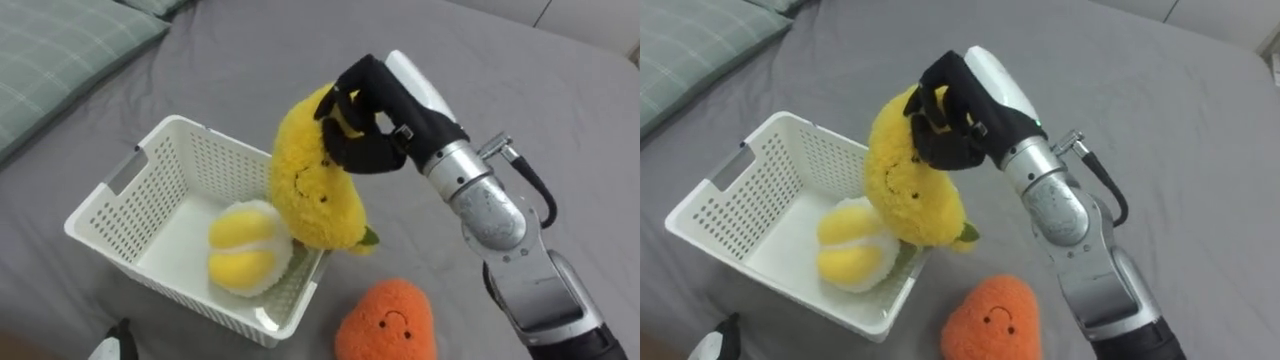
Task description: Collect toys from the bed
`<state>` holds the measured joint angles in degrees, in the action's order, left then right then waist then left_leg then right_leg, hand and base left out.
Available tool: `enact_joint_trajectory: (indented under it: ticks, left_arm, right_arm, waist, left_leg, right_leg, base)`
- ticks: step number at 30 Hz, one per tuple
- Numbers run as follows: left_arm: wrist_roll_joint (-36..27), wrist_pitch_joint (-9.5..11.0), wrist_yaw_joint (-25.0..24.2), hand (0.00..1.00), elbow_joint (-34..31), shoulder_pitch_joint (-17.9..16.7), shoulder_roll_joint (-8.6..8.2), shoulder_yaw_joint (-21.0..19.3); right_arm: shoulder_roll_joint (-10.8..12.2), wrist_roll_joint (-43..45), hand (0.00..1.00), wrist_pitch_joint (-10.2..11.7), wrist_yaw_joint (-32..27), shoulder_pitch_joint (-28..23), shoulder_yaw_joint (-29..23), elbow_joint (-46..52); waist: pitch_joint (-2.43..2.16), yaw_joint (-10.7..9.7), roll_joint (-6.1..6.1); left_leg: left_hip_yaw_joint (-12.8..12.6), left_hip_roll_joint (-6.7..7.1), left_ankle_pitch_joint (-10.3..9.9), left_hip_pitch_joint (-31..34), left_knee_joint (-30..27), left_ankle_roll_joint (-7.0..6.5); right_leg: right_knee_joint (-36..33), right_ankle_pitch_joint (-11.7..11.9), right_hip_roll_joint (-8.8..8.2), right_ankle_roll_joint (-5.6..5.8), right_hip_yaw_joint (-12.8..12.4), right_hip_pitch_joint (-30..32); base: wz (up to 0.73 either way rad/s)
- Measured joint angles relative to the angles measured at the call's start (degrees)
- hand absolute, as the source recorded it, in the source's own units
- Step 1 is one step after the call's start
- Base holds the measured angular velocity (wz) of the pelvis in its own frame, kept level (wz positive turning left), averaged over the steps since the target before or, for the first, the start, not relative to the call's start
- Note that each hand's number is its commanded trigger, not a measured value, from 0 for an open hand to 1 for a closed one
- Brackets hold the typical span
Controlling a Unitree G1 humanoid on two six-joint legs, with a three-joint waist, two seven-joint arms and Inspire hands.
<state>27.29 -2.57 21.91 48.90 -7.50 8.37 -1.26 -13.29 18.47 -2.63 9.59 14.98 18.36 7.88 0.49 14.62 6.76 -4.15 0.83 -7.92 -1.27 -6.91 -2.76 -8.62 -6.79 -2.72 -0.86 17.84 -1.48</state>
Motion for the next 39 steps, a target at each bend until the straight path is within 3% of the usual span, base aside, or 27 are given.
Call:
enact_joint_trajectory:
  ticks: [6,11,12,13,14,39]
  left_arm:
    - [0.3,-0.1,-0.1,0.00,0.0,0.0,0.00,0.4]
    - [0.5,0.0,-0.1,0.00,0.0,0.4,0.06,1.6]
    - [0.5,0.0,-0.1,0.00,0.0,0.4,0.06,1.7]
    - [0.5,0.0,-0.1,0.00,0.0,0.4,0.03,1.8]
    - [0.5,0.0,-0.1,0.00,0.0,0.4,0.02,2.0]
    - [0.5,0.0,-1.2,0.00,0.0,0.6,-0.03,2.1]
  right_arm:
    - [0.5,0.1,1.00,-0.1,0.7,0.0,2.8,-0.2]
    - [1.5,0.0,1.00,-0.2,0.7,0.0,5.3,-1.1]
    - [1.8,0.0,0.91,-0.2,0.7,0.0,5.7,-1.4]
    - [2.2,0.0,0.62,-0.2,0.7,0.0,5.8,-1.8]
    - [2.3,0.0,0.00,-0.2,0.7,0.0,5.8,-2.0]
    - [2.5,-0.2,0.00,0.1,0.6,0.0,7.5,-2.8]
  waist:
    - [0.01,0.8,0.04]
    - [0.31,1.8,0.42]
    - [0.50,2.0,0.49]
    - [0.46,2.1,0.76]
    - [0.46,2.3,0.84]
    - [0.56,3.2,0.76]
  left_leg:
    - [0.7,0.09,0.0,-0.2,0.0,0.00]
    - [1.3,0.09,0.0,-0.2,0.0,0.01]
    - [1.5,0.13,0.0,-0.1,0.0,0.02]
    - [1.6,0.17,0.0,0.0,-0.1,0.02]
    - [1.6,0.18,0.0,0.0,0.0,0.02]
    - [1.8,0.48,-0.1,0.7,-0.6,-0.11]
  right_leg:
    - [0.0,-0.1,-0.05,0.09,0.9,-0.6]
    - [0.0,-0.1,-0.05,0.18,1.1,-1.0]
    - [0.0,-0.2,-0.01,0.29,1.1,-1.0]
    - [0.0,-0.2,0.03,0.34,1.1,-1.0]
    - [0.0,-0.2,0.03,0.34,1.1,-1.0]
    - [0.1,-0.3,-0.15,0.42,1.0,-0.6]
  base:
    - [0.06]
    - [0.06]
    - [0.07]
    - [0.06]
    - [0.04]
    - [0.00]
